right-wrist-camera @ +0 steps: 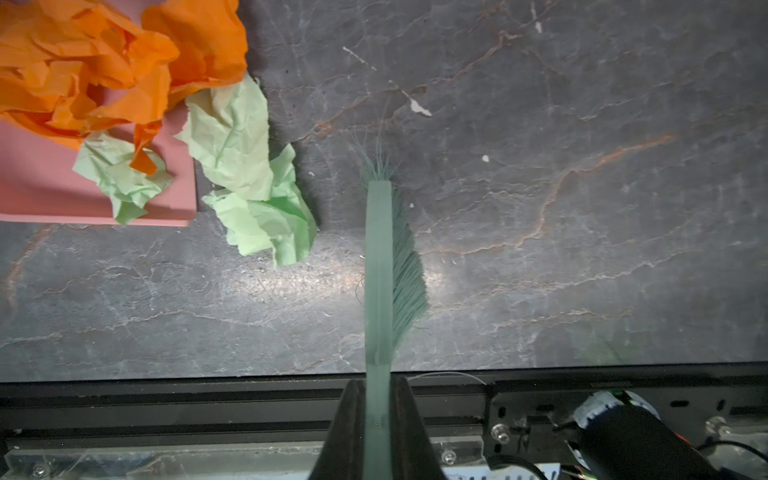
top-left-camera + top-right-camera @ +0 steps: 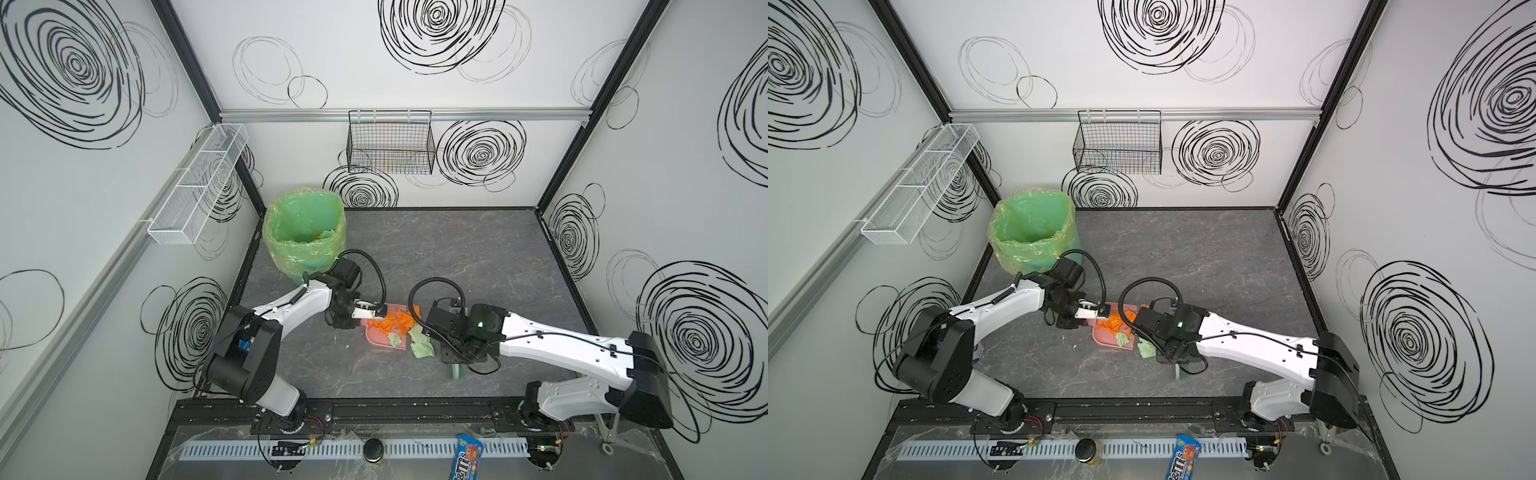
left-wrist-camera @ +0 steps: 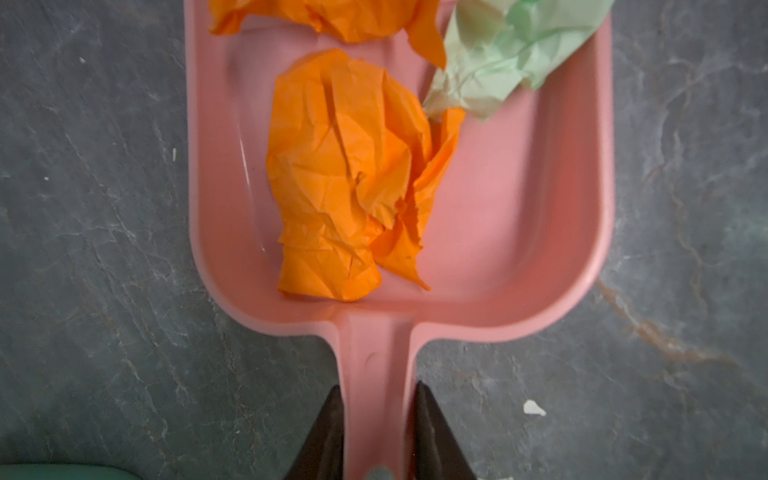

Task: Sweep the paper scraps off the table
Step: 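Sweep the orange and green scraps into the dustpan with the right brush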

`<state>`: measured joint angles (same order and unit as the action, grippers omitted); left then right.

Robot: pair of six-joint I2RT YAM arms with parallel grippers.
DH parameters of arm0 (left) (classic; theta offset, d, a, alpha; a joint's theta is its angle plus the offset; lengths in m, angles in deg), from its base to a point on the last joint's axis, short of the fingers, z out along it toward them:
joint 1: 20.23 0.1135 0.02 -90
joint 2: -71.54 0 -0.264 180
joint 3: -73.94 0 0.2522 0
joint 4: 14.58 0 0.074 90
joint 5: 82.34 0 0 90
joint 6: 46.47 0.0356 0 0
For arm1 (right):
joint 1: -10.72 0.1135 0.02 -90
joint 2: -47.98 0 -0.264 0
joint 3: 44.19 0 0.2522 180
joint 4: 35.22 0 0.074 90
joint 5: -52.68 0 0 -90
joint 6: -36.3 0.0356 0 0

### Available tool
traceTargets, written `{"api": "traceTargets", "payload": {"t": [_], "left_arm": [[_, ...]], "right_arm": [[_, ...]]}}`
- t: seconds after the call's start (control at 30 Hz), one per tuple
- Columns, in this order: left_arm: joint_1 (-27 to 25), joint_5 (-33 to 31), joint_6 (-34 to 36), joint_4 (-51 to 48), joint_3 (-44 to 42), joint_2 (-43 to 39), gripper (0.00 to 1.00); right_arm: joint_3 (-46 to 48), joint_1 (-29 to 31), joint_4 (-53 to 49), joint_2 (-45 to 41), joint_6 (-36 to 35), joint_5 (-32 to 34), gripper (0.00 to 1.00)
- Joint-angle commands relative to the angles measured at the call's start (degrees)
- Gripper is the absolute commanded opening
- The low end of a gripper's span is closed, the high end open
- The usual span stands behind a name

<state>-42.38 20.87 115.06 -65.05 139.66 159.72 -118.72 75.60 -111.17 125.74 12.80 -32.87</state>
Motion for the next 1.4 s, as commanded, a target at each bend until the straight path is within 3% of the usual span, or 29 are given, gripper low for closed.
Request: {"api": "traceTargets", "payload": {"t": [0.0, 0.37, 0.8, 1.37], "left_arm": [[-0.88, -0.54, 0.28, -2.95, -0.55, -1.34, 0.0], [-2.88, 0.3, -1.32, -3.02, 0.42, -1.18, 0.0], [-5.69, 1.31, -4.41, -0.55, 0.87, 0.32, 0.0], [-4.07, 7.68, -8.48, 2.25, 1.98, 0.68, 0.0]], "right_arm": [[-0.02, 0.41, 7.45, 3.76, 1.35, -0.72, 0.0], [-2.47, -0.86, 15.27, 9.1, -0.22, 0.03, 0.0], [-8.55, -0.66, 17.81, 13.89, -3.81, -1.28, 0.0], [-6.35, -0.47, 3.97, 9.46, -0.61, 4.98, 0.0]]}}
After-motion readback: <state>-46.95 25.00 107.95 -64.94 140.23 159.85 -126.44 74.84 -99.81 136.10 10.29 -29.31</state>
